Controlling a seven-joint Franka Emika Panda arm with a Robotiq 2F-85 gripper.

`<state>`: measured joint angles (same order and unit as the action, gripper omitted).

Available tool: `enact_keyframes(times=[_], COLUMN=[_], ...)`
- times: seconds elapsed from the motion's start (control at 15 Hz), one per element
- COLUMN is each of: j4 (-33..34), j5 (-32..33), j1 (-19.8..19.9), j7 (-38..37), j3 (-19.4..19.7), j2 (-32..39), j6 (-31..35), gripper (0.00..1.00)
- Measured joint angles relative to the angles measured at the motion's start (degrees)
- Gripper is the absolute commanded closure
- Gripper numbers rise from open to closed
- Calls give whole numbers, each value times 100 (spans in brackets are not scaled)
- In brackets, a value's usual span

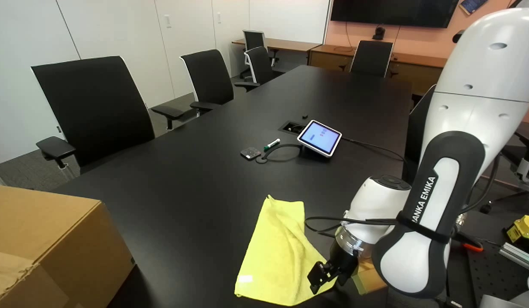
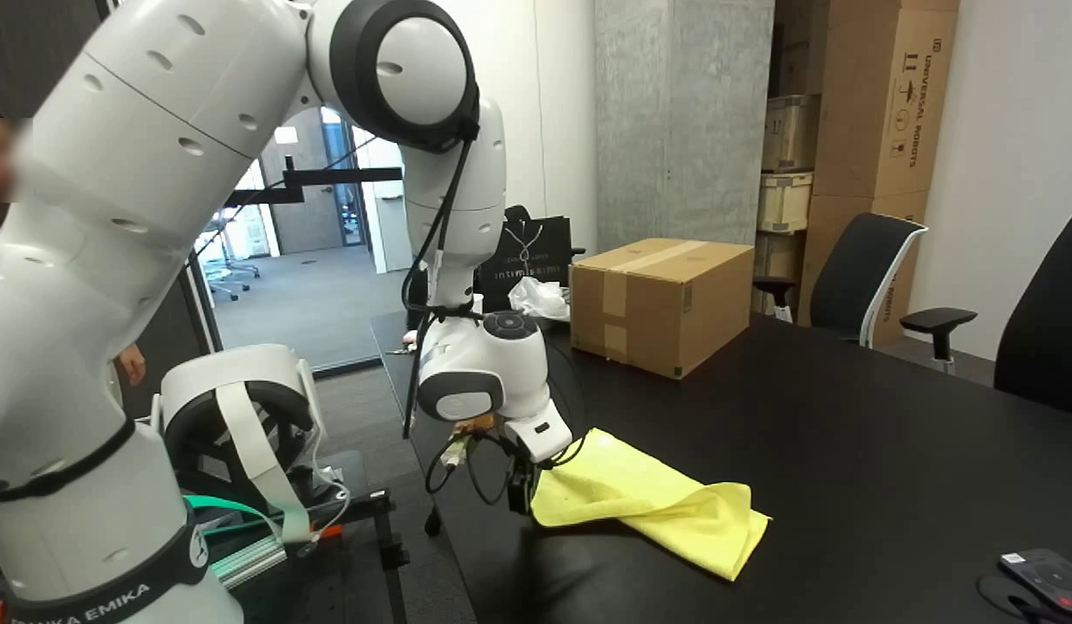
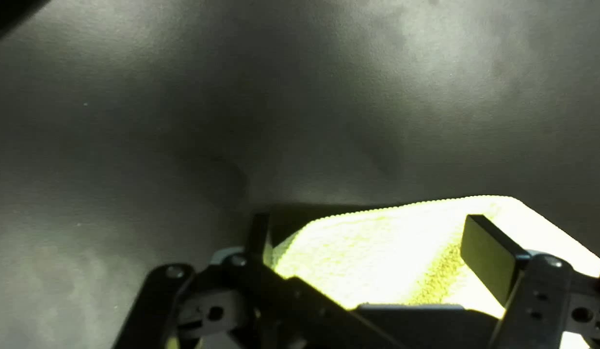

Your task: Fold the towel on the table.

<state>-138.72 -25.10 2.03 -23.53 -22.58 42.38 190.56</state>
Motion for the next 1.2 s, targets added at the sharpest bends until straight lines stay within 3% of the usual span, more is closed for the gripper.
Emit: enact_keyframes(times=[1.2], j4=[206], j5=[0], j1=[-3], j7=[-46], j3=[339], j2=[222], j6=[-2], gripper=[0])
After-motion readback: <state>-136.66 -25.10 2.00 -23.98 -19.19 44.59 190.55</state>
